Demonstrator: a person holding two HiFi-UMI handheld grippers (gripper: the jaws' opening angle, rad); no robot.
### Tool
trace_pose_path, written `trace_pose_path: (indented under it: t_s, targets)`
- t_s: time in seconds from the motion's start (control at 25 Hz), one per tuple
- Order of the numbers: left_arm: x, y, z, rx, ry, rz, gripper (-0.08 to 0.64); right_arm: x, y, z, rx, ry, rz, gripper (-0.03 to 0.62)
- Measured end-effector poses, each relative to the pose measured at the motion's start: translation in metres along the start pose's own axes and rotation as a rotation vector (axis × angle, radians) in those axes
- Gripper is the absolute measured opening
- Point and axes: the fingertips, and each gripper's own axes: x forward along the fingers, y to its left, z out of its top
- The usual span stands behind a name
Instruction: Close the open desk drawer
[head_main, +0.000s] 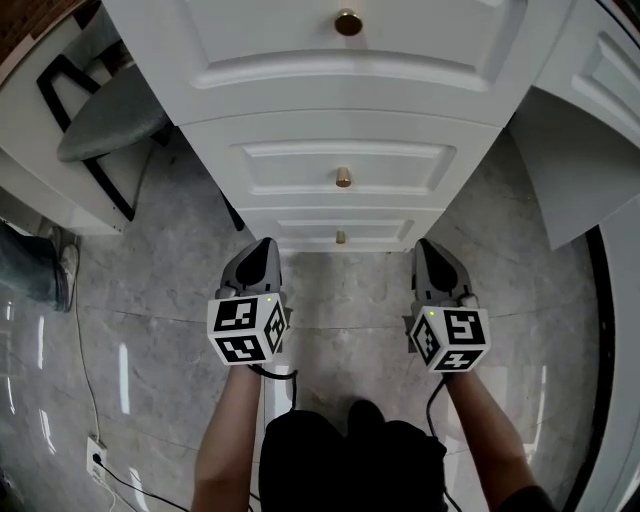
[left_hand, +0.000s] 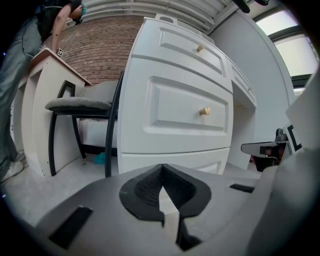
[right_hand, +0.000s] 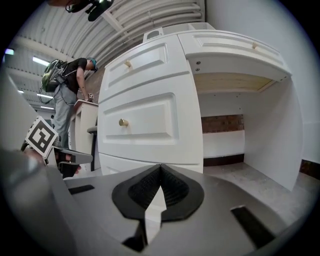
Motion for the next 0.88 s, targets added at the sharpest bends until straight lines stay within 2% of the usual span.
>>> trace_pose_path:
  t_s: [0.32,0.56,0.88]
  targets:
    - [-0.038,-0.001,0.029,-0.019,-0.074,-0.003,0.009,-0.032,0.017,0.037,0.049,-0.09,0.056,0.005]
    - [-0.054,-0.004,0.038,-0.028,-0.092,-0.008,0.009,-0.04,0.023,0.04,0.049,-0.09,0.08,0.005]
    - [-0.056,0.0,0.032,-0.026,-0.081,-0.002,0.009,-0.039,0.032,0.039,0.036,-0.091,0.106,0.005]
